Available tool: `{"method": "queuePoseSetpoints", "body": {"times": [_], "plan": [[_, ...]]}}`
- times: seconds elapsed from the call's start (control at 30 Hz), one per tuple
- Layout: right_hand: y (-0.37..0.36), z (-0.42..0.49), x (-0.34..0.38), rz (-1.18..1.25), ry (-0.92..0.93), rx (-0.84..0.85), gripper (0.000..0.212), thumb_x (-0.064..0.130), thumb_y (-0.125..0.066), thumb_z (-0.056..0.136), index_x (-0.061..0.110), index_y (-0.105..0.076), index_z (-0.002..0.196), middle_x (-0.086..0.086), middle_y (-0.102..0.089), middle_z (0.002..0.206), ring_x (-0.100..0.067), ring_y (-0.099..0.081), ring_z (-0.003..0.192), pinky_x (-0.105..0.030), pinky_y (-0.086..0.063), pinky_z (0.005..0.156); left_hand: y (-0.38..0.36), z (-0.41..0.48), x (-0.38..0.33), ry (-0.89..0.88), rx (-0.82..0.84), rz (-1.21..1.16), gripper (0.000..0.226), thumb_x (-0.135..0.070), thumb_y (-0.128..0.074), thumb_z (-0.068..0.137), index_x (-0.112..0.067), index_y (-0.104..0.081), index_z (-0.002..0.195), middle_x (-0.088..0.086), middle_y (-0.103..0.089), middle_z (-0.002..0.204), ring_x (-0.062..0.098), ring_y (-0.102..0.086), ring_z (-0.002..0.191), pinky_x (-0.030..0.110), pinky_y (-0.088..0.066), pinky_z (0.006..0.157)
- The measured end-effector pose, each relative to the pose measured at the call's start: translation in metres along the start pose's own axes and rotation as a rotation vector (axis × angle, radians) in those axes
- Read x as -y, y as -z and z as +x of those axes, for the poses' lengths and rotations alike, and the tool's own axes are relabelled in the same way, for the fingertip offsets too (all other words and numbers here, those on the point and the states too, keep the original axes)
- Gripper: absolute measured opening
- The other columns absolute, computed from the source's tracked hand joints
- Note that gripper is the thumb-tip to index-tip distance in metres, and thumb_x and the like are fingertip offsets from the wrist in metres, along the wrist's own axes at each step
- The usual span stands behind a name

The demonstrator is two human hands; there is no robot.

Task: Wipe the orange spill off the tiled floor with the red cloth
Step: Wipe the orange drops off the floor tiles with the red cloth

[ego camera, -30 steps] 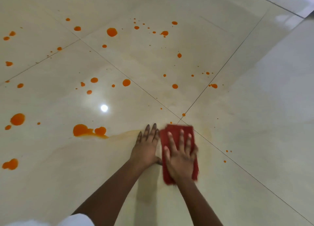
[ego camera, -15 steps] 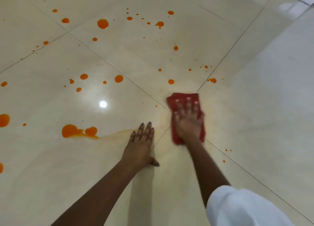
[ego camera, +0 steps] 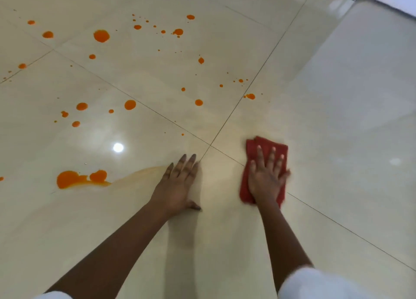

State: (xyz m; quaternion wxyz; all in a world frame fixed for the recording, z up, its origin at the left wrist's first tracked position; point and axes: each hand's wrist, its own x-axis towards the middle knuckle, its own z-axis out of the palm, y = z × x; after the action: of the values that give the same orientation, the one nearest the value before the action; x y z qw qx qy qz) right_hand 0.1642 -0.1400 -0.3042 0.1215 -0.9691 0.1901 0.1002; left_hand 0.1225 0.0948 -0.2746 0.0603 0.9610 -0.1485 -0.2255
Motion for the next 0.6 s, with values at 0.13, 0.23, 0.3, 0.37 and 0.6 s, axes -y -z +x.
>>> {"method": "queuePoseSetpoints", "body": {"times": [0.13, 0.23, 0.3, 0.37, 0.6], "plan": [[-0.022, -0.087, 0.011, 0.021, 0.055, -0.066, 0.059, 0.045, -0.019, 0.088, 0.033, -0.025, 0.145, -0.010, -0.017, 0.155, -0.035, -0.010, 0.143, -0.062, -0.010, 0.108, -0.001, 0.015, -0.015, -0.009, 0.066, -0.048, 0.114, -0.062, -0.060, 0.076, -0.014, 0.014, 0.149, -0.002, 0.027, 0.155, 0.018, 0.027, 0.141, 0.039, 0.008, 0.116], [-0.015, -0.049, 0.023, -0.094, 0.316, 0.065, 0.061, 0.051, -0.006, 0.086, 0.040, -0.007, 0.147, -0.002, 0.001, 0.158, -0.028, 0.009, 0.144, -0.054, 0.002, 0.111, -0.002, 0.019, -0.015, 0.007, 0.099, -0.039, 0.115, -0.063, -0.061, 0.074, -0.015, 0.013, 0.149, -0.003, 0.027, 0.155, 0.018, 0.023, 0.143, 0.039, 0.007, 0.116], [0.002, -0.004, -0.002, -0.105, 0.228, 0.036, 0.055, 0.049, -0.015, 0.094, 0.040, -0.003, 0.147, -0.002, 0.004, 0.158, -0.026, 0.011, 0.144, -0.054, 0.002, 0.112, -0.004, 0.020, -0.015, 0.012, 0.088, -0.028, 0.117, -0.065, -0.061, 0.073, -0.016, 0.012, 0.149, -0.003, 0.027, 0.155, 0.018, 0.022, 0.143, 0.039, 0.006, 0.117], [0.009, 0.004, -0.035, -0.020, 0.035, -0.011, 0.053, 0.043, -0.023, 0.097, 0.038, -0.005, 0.147, -0.003, 0.003, 0.158, -0.026, 0.009, 0.144, -0.054, 0.000, 0.113, -0.005, 0.020, -0.015, 0.005, 0.080, -0.041, 0.117, -0.065, -0.061, 0.072, -0.016, 0.012, 0.149, -0.003, 0.026, 0.155, 0.018, 0.022, 0.143, 0.039, 0.006, 0.117], [-0.021, -0.058, 0.038, -0.050, 0.313, 0.024, 0.056, 0.047, -0.017, 0.093, 0.039, -0.006, 0.147, -0.003, 0.000, 0.158, -0.028, 0.009, 0.144, -0.053, 0.002, 0.112, -0.003, 0.019, -0.016, -0.001, 0.053, -0.043, 0.116, -0.066, -0.059, 0.073, -0.016, 0.013, 0.149, -0.005, 0.033, 0.149, 0.018, 0.022, 0.143, 0.037, 0.008, 0.116]]}}
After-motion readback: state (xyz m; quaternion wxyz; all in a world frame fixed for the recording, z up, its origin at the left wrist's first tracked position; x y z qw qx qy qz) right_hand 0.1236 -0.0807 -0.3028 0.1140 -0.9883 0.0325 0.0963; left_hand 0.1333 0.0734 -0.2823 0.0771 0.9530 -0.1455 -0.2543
